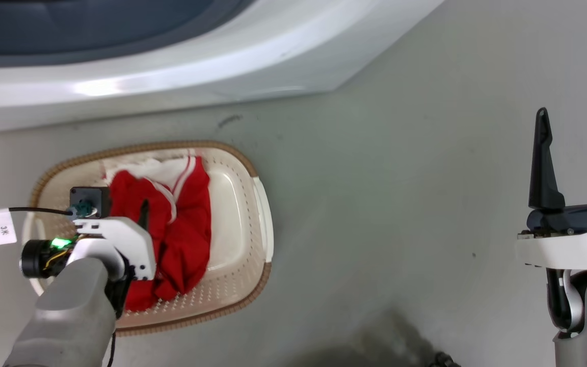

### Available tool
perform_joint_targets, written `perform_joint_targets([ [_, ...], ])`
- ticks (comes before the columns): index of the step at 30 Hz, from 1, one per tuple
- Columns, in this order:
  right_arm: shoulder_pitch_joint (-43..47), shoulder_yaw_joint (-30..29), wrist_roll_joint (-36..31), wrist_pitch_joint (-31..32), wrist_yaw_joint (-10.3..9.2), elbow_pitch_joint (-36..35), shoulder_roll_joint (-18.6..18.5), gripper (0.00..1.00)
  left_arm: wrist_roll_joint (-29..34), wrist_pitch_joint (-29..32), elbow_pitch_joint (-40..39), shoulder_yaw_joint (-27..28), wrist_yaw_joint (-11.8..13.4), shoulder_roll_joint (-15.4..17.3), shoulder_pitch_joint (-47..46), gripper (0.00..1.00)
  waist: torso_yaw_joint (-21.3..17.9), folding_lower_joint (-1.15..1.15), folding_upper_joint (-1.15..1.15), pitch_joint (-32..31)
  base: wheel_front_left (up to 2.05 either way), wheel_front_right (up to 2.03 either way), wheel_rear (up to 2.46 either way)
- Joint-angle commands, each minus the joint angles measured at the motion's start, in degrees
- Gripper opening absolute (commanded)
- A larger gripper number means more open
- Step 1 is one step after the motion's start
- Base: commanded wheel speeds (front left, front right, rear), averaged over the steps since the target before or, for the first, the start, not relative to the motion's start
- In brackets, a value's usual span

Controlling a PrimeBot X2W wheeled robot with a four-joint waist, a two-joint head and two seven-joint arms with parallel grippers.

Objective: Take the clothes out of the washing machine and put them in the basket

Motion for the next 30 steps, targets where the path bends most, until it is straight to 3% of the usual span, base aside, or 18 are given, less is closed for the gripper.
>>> perform_joint_targets([
  [1,0.31,-0.3,0.12,-0.11,-0.06,0.28,0.01,1.0,0.45,-0.37,-2.06,0.61,0.07,-0.25,0.46,1.0,1.19,0.0,0.0,-4.37,0.0,0.0,0.0],
  [8,2.17,-1.09,-0.77,-0.11,-0.05,2.13,0.0,1.0,5.39,-0.34,-22.42,10.75,5.01,1.24,6.96,1.0,4.14,0.0,0.0,-12.89,0.0,0.0,0.0],
  [18,5.57,-1.47,-1.03,-0.1,-0.05,4.04,-0.02,1.0,17.91,-0.35,-49.11,26.9,5.9,-1.79,21.69,1.0,7.27,0.0,0.0,-22.52,0.0,0.0,0.0],
  [25,9.66,-1.06,-1.1,-0.11,-0.05,5.06,0.0,1.0,26.59,-0.35,-61.86,32.87,6.11,-5.82,31.5,1.0,8.54,0.0,0.0,-29.05,0.0,0.0,0.0],
  [30,11.59,-1.08,-0.63,-0.11,-0.05,5.19,-0.01,1.0,30.17,-0.36,-66.18,35.63,5.65,-9.04,37.55,1.0,8.65,0.0,0.0,-31.62,0.0,0.0,0.0],
])
